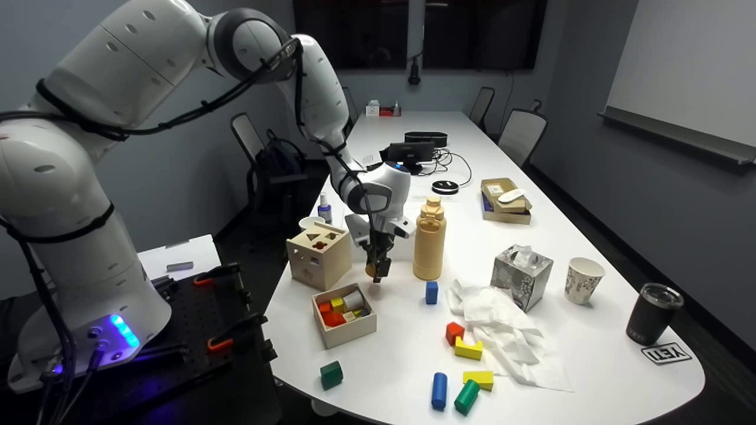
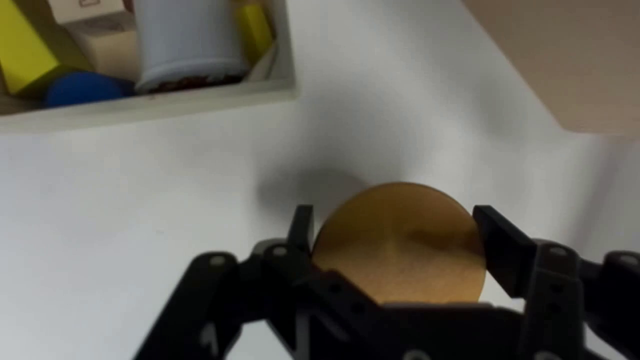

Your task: Put the orange object in the box.

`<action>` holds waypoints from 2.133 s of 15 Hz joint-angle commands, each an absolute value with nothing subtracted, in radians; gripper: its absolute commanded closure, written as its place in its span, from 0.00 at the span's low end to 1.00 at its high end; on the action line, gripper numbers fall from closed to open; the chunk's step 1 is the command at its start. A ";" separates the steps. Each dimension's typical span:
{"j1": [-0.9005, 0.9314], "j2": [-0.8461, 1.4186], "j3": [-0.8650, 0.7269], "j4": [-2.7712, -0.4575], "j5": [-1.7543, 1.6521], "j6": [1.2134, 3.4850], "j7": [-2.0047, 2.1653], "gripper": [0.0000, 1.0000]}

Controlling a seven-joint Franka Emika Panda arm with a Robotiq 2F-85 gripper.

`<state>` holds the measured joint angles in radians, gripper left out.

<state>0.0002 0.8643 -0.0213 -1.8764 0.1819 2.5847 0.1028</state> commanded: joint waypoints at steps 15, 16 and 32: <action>0.090 0.470 -0.193 -2.335 -0.098 2.465 0.371 0.46; 0.097 0.488 -0.204 -2.330 -0.116 2.460 0.385 0.46; 0.068 0.699 -0.135 -2.242 -0.020 2.559 0.371 0.46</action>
